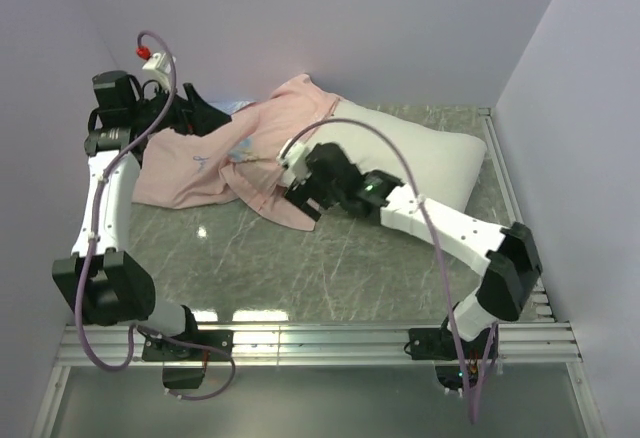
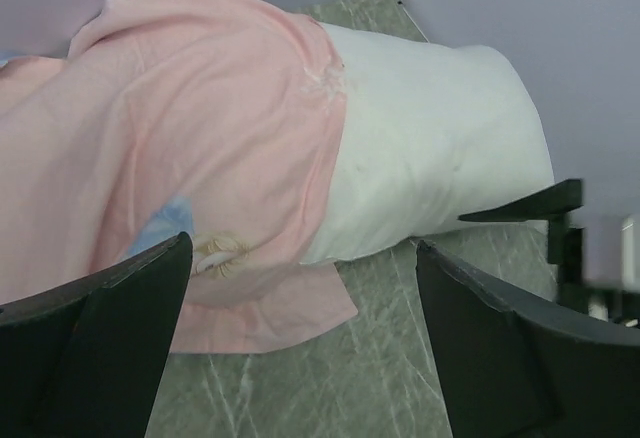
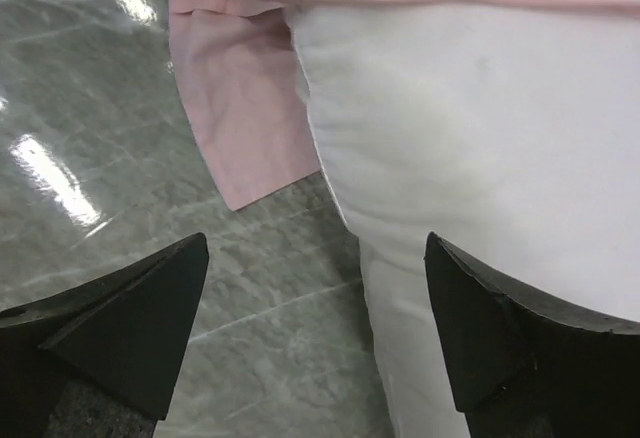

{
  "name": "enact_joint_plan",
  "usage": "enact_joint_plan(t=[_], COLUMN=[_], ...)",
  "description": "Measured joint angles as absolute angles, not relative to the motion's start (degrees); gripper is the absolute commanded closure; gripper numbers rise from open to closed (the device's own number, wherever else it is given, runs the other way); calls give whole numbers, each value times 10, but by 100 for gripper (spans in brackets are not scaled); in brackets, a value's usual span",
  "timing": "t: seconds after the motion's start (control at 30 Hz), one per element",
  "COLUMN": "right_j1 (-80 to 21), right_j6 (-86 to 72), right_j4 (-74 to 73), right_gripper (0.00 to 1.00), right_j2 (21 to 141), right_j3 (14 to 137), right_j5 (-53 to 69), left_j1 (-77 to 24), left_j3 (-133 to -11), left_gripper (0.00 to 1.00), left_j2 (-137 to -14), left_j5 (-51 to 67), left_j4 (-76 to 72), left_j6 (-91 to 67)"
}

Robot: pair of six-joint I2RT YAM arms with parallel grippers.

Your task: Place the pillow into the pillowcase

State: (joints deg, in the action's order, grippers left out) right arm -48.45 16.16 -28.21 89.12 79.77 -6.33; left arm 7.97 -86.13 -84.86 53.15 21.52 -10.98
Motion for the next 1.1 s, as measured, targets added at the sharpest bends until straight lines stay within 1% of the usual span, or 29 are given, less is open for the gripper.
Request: enact_joint_plan(t=[0.13, 0.27, 0.3, 0.33, 0.37, 0.43, 0.47, 0.5, 0.53, 0.63, 0.73, 0.77, 0.8, 0.9, 1.0, 1.1], right_j1=[-540, -544, -544, -544, -544, -545, -544, -544, -543, -537, -526, -523, -521, -507, -491, -477], right_j6=[238, 332, 353, 382, 401, 434, 444, 451, 452, 437, 412, 402, 396, 366, 341, 324], right_j4=[-192, -80, -55, -18, 5, 46, 61, 76, 86, 77, 45, 34, 23, -27, -69, -98], right_gripper=[0, 0, 2, 7, 23, 44, 71, 88, 100, 100, 100, 100, 100, 100, 100, 100], right_j2=[951, 1023, 1036, 1051, 1060, 1073, 1074, 1074, 1073, 1071, 1054, 1045, 1039, 1021, 1012, 1006], right_j3=[746, 659, 643, 625, 615, 604, 604, 605, 609, 631, 646, 648, 651, 673, 699, 716], right_j5=[-203, -325, -346, -370, -384, -409, -416, -422, -426, -418, -387, -373, -361, -318, -273, -237], left_j1=[112, 147, 152, 158, 161, 161, 160, 159, 158, 148, 121, 105, 88, -6, -89, -158], left_j3=[-825, -813, -807, -795, -778, -734, -705, -681, -654, -567, -451, -417, -385, -312, -290, -263], left_gripper=[1, 1, 1, 1, 1, 5, 6, 8, 10, 11, 9, 9, 9, 9, 9, 8], left_j2=[-821, -819, -817, -810, -800, -770, -749, -730, -708, -646, -580, -562, -546, -527, -558, -619], left_j5=[557, 574, 576, 578, 578, 577, 575, 572, 567, 538, 508, 500, 491, 463, 430, 385], left_j4=[220, 251, 260, 275, 289, 323, 340, 358, 386, 444, 453, 440, 423, 353, 264, 135], left_j6=[-97, -51, -33, 2, 38, 119, 182, 236, 303, 531, 714, 753, 788, 869, 900, 918])
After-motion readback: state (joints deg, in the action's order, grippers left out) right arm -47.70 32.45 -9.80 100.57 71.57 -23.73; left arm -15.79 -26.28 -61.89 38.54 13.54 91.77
